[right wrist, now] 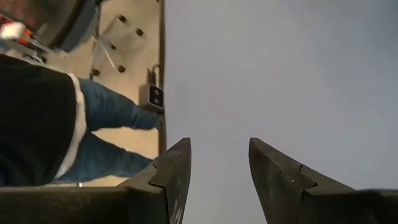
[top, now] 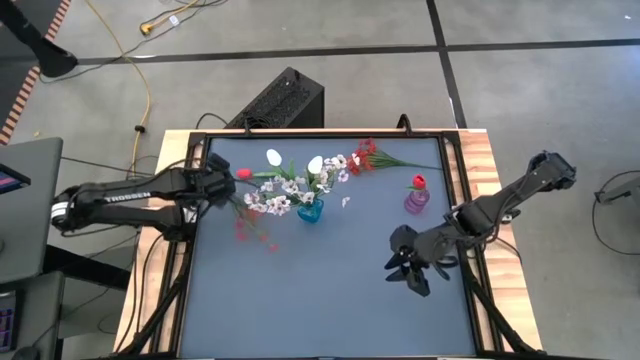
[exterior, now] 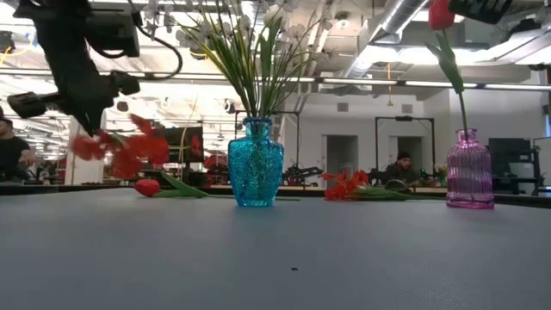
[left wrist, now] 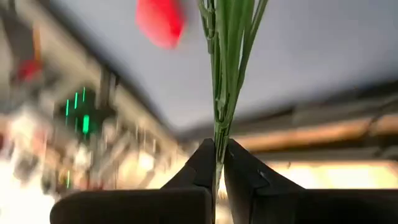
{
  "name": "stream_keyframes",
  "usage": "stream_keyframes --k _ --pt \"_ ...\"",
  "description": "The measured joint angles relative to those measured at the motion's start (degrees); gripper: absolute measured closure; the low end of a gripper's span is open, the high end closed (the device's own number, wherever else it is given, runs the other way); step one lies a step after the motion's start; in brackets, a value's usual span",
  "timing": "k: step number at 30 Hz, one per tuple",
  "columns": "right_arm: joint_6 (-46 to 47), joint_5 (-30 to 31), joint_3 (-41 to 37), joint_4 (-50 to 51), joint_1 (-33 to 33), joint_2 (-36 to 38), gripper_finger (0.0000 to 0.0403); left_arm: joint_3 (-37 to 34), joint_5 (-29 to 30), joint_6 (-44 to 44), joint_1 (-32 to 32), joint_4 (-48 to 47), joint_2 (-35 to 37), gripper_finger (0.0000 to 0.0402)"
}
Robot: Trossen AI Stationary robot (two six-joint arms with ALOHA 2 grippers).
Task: Sort flowers into vase by color
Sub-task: Put the left red flowers into the violet vase
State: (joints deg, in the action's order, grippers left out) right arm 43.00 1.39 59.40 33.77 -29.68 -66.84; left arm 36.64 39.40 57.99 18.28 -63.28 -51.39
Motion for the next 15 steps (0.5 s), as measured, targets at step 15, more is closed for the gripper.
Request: stream_keyframes --k 15 --pt "-2.7 2.2 0.0 -2.7 1.3 7.3 0.0216 14.6 0.9 -14.4 30.8 3.7 -4.5 0.04"
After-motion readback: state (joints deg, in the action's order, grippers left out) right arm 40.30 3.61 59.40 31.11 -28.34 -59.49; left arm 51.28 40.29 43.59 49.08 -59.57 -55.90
